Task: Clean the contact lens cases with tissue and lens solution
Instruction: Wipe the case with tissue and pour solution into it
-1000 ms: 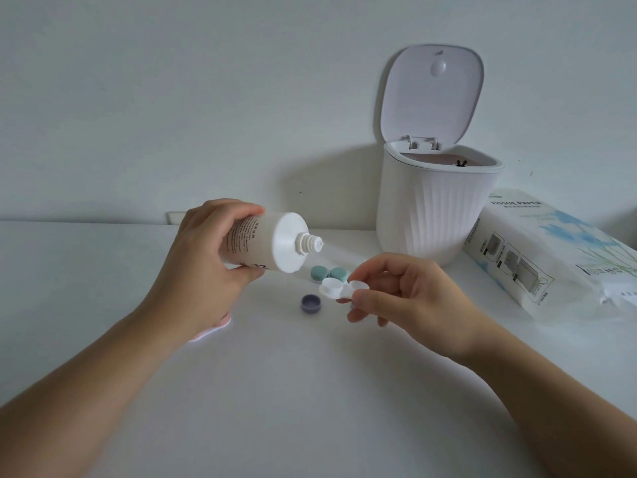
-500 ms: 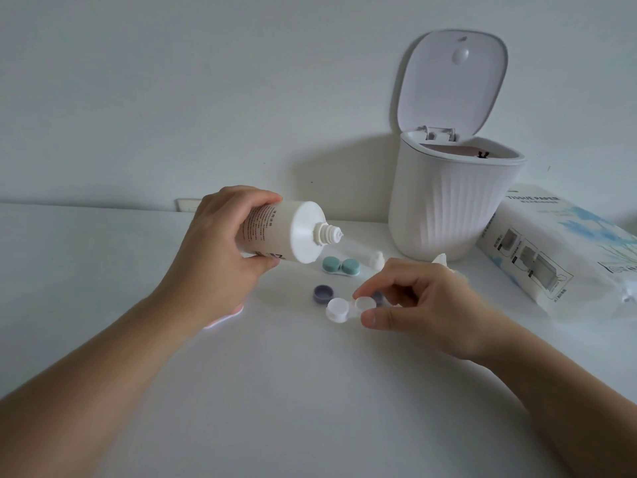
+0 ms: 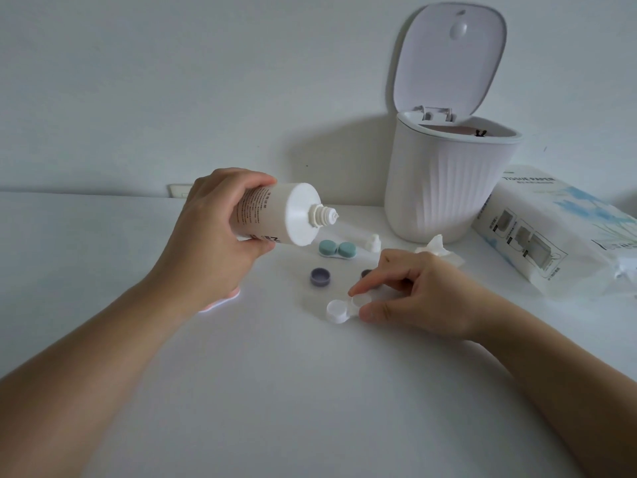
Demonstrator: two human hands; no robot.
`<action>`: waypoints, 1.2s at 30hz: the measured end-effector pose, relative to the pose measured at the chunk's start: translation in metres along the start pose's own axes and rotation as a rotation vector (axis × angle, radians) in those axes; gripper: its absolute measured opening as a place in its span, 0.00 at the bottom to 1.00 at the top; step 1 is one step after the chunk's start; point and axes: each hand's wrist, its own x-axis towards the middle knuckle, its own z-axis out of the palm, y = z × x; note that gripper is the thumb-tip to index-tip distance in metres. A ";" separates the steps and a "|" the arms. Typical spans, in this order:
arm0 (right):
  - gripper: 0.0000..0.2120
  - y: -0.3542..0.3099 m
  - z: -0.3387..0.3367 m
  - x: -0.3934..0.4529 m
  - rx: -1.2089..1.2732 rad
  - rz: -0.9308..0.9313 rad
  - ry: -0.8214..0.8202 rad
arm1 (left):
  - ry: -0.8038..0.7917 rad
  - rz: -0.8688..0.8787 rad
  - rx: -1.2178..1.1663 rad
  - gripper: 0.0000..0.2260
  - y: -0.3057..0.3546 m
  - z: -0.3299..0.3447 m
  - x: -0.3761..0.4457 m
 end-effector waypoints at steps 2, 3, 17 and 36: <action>0.12 0.000 0.000 0.000 -0.021 0.005 -0.008 | -0.001 -0.009 -0.011 0.32 0.001 0.000 0.000; 0.12 0.000 0.000 0.000 -0.025 0.009 -0.012 | -0.002 -0.009 -0.012 0.32 0.001 0.001 0.000; 0.13 0.006 -0.005 -0.001 -0.017 0.043 -0.003 | -0.008 0.006 0.013 0.31 -0.002 0.001 0.000; 0.10 -0.002 0.001 0.000 0.002 0.044 -0.019 | -0.033 0.021 -0.006 0.31 -0.003 0.002 0.001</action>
